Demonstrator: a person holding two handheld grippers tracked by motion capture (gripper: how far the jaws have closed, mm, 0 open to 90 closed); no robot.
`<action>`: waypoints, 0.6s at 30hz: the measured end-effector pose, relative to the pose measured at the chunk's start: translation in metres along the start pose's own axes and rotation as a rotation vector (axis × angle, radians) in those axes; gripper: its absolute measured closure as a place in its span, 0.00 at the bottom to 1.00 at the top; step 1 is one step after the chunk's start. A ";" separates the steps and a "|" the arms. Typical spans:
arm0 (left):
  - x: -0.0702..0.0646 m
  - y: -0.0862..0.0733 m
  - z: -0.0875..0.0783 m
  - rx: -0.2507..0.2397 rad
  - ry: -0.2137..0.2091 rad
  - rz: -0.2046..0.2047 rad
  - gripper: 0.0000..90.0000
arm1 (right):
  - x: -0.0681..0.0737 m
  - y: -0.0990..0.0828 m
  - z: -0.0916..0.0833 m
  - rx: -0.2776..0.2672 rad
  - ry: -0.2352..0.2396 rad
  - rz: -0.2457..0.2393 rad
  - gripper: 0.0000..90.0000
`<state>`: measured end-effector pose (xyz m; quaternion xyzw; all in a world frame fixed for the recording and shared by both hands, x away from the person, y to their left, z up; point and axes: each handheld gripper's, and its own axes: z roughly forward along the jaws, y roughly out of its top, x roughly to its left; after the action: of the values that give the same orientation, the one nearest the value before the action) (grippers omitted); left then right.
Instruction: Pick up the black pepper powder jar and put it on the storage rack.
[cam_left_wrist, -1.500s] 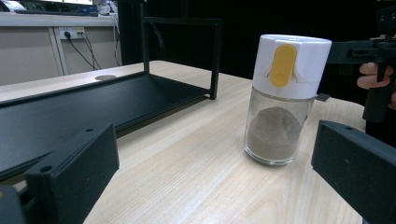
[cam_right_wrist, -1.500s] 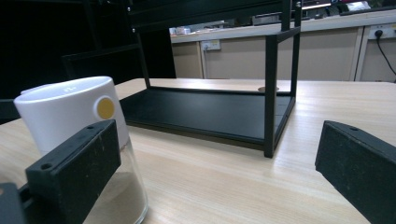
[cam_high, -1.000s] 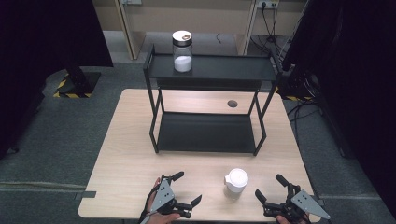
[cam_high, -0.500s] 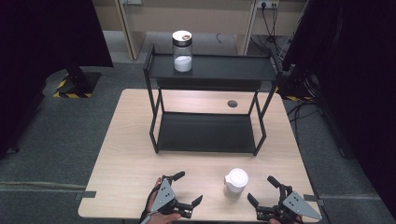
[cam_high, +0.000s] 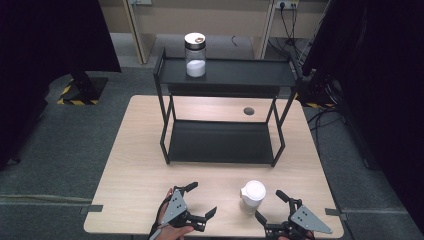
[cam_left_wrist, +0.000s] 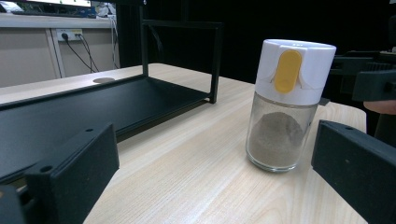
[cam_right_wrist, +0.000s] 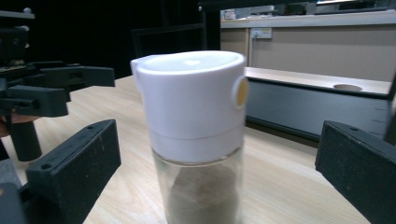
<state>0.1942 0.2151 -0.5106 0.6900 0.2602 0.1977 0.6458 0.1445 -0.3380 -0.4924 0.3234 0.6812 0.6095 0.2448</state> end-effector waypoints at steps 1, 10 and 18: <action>0.000 0.000 0.000 0.000 0.000 0.001 0.00 | 0.001 0.000 0.002 0.002 0.004 -0.002 0.00; -0.001 -0.001 -0.001 -0.002 0.008 -0.004 0.00 | 0.002 0.001 0.014 0.017 0.019 -0.011 0.00; -0.001 -0.001 -0.003 0.000 0.013 -0.003 0.00 | 0.000 0.003 0.026 0.036 0.025 -0.021 0.01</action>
<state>0.1913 0.2164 -0.5111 0.6884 0.2658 0.2011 0.6442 0.1634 -0.3204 -0.4931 0.3127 0.6985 0.5986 0.2368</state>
